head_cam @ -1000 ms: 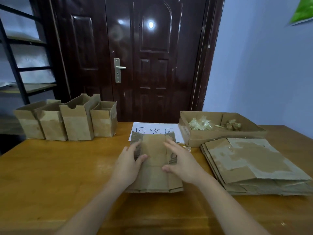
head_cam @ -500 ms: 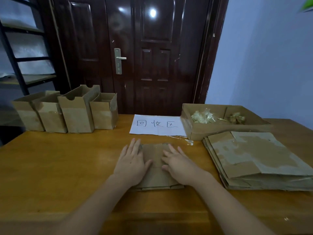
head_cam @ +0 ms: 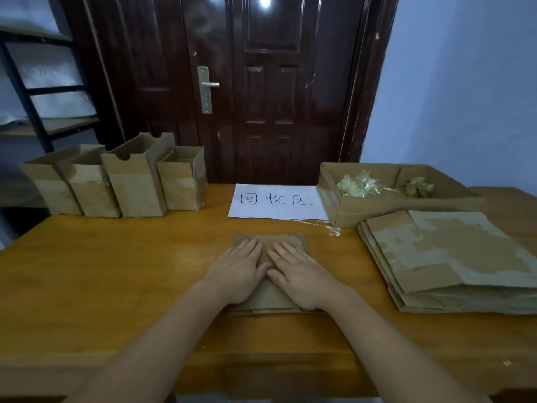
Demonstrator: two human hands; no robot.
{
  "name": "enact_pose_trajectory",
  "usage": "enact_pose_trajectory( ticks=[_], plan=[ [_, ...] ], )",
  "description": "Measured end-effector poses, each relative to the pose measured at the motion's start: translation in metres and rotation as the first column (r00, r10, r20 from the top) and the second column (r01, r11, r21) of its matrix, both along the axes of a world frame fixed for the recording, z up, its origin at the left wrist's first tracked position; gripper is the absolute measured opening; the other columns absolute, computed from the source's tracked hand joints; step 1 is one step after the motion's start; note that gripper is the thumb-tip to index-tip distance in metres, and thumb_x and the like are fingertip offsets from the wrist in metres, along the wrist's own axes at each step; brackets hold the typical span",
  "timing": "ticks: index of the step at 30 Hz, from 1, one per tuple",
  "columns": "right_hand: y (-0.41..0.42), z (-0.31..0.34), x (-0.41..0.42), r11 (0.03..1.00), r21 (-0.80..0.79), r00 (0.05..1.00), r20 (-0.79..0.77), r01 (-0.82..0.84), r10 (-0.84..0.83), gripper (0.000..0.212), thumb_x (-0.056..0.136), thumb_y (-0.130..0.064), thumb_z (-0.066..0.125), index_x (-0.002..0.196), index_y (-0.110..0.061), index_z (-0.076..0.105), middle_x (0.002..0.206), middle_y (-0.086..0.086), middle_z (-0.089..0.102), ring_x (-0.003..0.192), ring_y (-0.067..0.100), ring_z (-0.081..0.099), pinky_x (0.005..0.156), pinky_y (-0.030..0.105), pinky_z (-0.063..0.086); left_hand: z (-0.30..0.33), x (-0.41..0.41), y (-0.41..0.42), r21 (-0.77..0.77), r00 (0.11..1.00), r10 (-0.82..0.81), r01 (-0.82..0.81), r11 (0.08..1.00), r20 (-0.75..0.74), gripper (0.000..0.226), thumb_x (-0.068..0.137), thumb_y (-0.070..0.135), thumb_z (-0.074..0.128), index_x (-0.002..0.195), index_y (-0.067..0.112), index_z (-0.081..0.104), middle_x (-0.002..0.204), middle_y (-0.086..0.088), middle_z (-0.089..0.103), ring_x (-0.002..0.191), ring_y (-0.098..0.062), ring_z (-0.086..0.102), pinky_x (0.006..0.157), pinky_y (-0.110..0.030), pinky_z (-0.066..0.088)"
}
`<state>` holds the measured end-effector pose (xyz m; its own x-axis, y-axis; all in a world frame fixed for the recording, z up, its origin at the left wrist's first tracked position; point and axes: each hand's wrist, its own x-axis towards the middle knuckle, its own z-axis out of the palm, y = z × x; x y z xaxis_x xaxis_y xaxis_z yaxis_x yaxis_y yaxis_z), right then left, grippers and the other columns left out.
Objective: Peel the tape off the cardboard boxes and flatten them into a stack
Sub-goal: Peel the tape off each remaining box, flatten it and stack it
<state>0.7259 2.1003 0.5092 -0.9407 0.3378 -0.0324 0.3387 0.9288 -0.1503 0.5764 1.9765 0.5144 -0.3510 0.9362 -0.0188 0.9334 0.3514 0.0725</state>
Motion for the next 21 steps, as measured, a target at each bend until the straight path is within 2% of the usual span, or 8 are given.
enact_pose_trajectory(
  ticks=[2, 4, 6, 8, 10, 13, 17, 21],
  plan=[
    [-0.004, -0.001, -0.001, 0.999, -0.005, 0.999, -0.001, 0.040, -0.040, 0.067, 0.107, -0.058, 0.014, 0.164, -0.023, 0.008, 0.171, -0.004, -0.003, 0.156, 0.011, -0.007, 0.126, 0.034, -0.003, 0.006, 0.006, -0.006, 0.040, 0.997, 0.005, -0.002, 0.999, -0.072, 0.062, 0.110, 0.050, 0.025, 0.161, 0.014, 0.029, 0.170, -0.003, 0.021, 0.155, -0.019, 0.020, 0.122, -0.034, 0.017],
    [-0.008, -0.002, -0.004, 0.992, 0.019, 0.992, -0.010, 0.128, -0.128, 0.067, 0.107, -0.057, 0.012, 0.164, -0.022, 0.009, 0.172, -0.002, 0.000, 0.157, 0.015, -0.003, 0.126, 0.037, 0.001, 0.008, 0.022, -0.014, 0.128, 0.984, 0.032, -0.009, 0.992, -0.174, 0.048, 0.108, 0.044, 0.031, 0.143, 0.019, 0.053, 0.156, -0.001, 0.044, 0.142, -0.019, 0.039, 0.114, -0.036, 0.031],
    [-0.013, 0.001, -0.009, 0.975, 0.071, 0.978, 0.008, 0.210, -0.211, 0.067, 0.106, -0.056, 0.011, 0.164, -0.021, 0.011, 0.172, 0.001, 0.005, 0.157, 0.019, 0.004, 0.125, 0.041, 0.009, 0.006, 0.041, -0.021, 0.181, 0.982, 0.037, -0.003, 0.983, -0.186, 0.050, 0.102, 0.048, 0.028, 0.135, 0.024, 0.057, 0.144, 0.003, 0.054, 0.132, -0.018, 0.044, 0.110, -0.036, 0.033],
    [-0.018, 0.010, -0.013, 0.961, 0.118, 0.967, 0.021, 0.251, -0.255, 0.068, 0.106, -0.058, 0.014, 0.162, -0.020, 0.019, 0.170, 0.003, 0.016, 0.154, 0.024, 0.015, 0.122, 0.045, 0.017, 0.002, 0.049, -0.027, 0.158, 0.994, 0.066, -0.051, 0.986, -0.091, 0.069, 0.096, 0.060, 0.020, 0.150, 0.026, 0.046, 0.154, 0.004, 0.046, 0.141, -0.017, 0.038, 0.117, -0.038, 0.026],
    [-0.019, 0.024, -0.012, 0.955, 0.141, 0.962, 0.036, 0.262, -0.269, 0.067, 0.105, -0.061, 0.021, 0.156, -0.019, 0.036, 0.161, 0.005, 0.036, 0.146, 0.030, 0.031, 0.118, 0.048, 0.027, 0.000, 0.045, -0.033, 0.098, 0.996, 0.087, -0.086, 0.991, -0.005, 0.091, 0.087, 0.077, 0.009, 0.162, 0.028, 0.025, 0.167, 0.008, 0.027, 0.152, -0.015, 0.023, 0.122, -0.041, 0.015],
    [-0.020, 0.041, -0.002, 0.942, 0.176, 0.953, 0.053, 0.286, -0.300, 0.054, 0.103, -0.060, 0.036, 0.134, -0.022, 0.061, 0.133, 0.005, 0.061, 0.122, 0.027, 0.049, 0.102, 0.043, 0.044, -0.002, 0.026, -0.042, 0.020, 0.993, 0.115, -0.115, 0.993, 0.004, 0.110, 0.074, 0.097, -0.009, 0.164, 0.036, 0.006, 0.170, 0.016, 0.006, 0.157, -0.016, 0.007, 0.124, -0.049, 0.001],
    [-0.025, 0.052, 0.013, 0.932, 0.168, 0.944, 0.018, 0.321, -0.329, 0.048, 0.088, -0.067, 0.063, 0.096, -0.021, 0.074, 0.086, -0.002, 0.066, 0.079, 0.017, 0.060, 0.070, 0.032, 0.049, -0.004, -0.006, -0.039, -0.050, 0.983, 0.184, -0.183, 0.982, 0.014, 0.100, 0.076, 0.098, -0.002, 0.161, 0.046, -0.002, 0.172, 0.011, -0.003, 0.158, -0.023, -0.004, 0.124, -0.054, -0.004],
    [-0.023, 0.052, 0.020, 0.952, 0.092, 0.956, -0.053, 0.293, -0.290, 0.047, 0.079, -0.069, 0.072, 0.092, -0.024, 0.078, 0.076, -0.008, 0.067, 0.069, 0.010, 0.062, 0.061, 0.026, 0.052, 0.008, -0.031, -0.033, -0.121, 0.980, 0.180, -0.168, 0.978, 0.087, 0.078, 0.093, 0.082, 0.023, 0.161, 0.048, 0.006, 0.173, 0.003, -0.002, 0.158, -0.027, -0.002, 0.125, -0.053, -0.001]
  ],
)
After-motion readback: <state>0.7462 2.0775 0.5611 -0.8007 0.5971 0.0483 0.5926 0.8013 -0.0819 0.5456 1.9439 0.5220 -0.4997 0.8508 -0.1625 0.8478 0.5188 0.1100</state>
